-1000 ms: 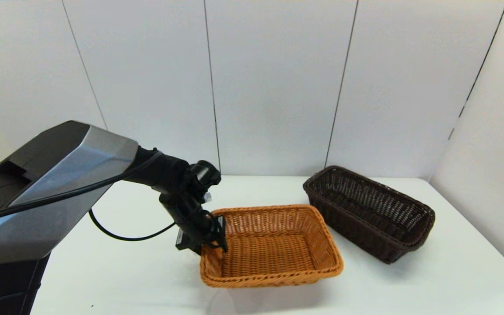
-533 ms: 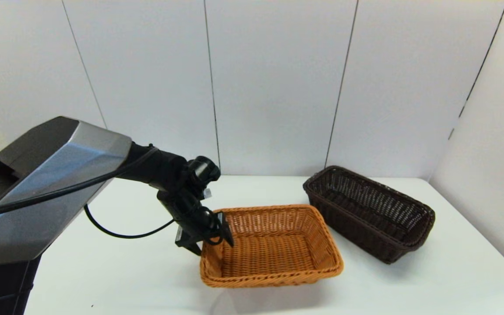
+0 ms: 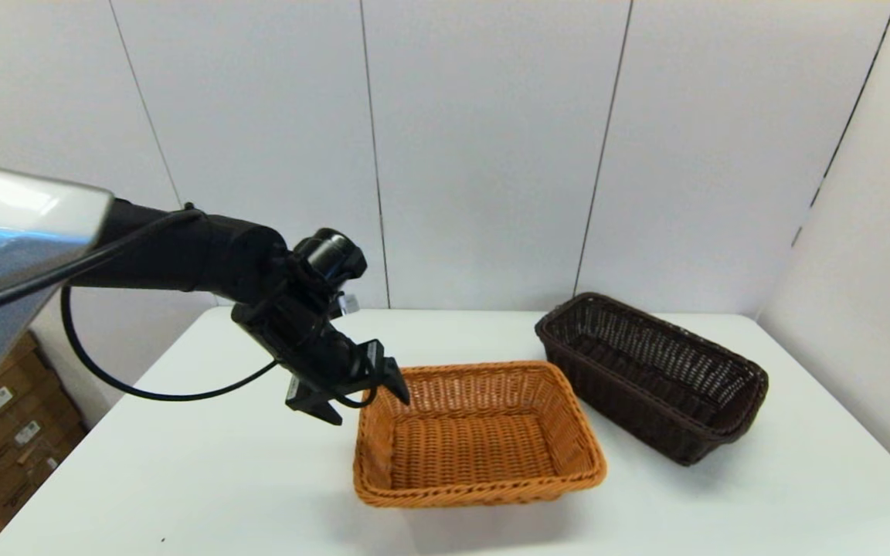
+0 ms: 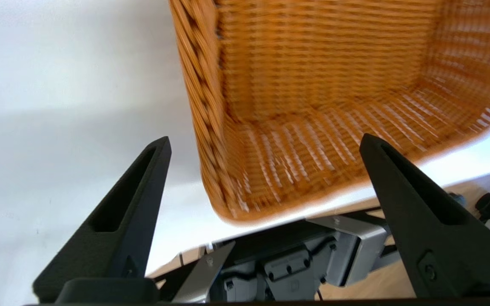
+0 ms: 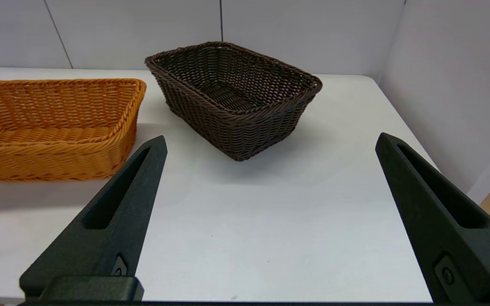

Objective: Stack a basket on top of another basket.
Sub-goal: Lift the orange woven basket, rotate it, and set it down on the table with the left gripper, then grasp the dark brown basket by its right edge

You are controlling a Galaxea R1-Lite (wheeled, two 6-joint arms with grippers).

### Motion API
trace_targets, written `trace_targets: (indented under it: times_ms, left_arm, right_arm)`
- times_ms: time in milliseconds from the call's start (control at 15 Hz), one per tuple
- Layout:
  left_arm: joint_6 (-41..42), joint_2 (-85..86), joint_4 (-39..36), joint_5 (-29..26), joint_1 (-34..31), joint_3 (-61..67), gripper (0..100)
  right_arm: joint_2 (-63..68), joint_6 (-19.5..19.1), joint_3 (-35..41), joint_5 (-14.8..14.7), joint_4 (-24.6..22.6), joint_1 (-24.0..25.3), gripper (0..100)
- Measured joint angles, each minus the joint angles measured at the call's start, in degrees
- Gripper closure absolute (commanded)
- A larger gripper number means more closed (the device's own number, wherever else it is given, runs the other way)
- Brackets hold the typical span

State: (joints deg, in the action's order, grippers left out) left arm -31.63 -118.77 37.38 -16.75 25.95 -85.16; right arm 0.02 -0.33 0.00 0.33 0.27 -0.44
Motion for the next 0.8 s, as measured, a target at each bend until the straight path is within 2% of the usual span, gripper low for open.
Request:
trace_targets:
  times_ms: [333,800]
  left_arm:
    - [1.27,11.75,-0.04,0.27,0.0,4.52,0]
    - [9.7,33.41,-0.37,1.32,0.89,18.46,0]
  right_arm:
    - [0.0,0.02,0.0,0.0,-0.02,0.0,0]
    - [0.0,0.0,0.0,-0.04,0.0,0.0,0]
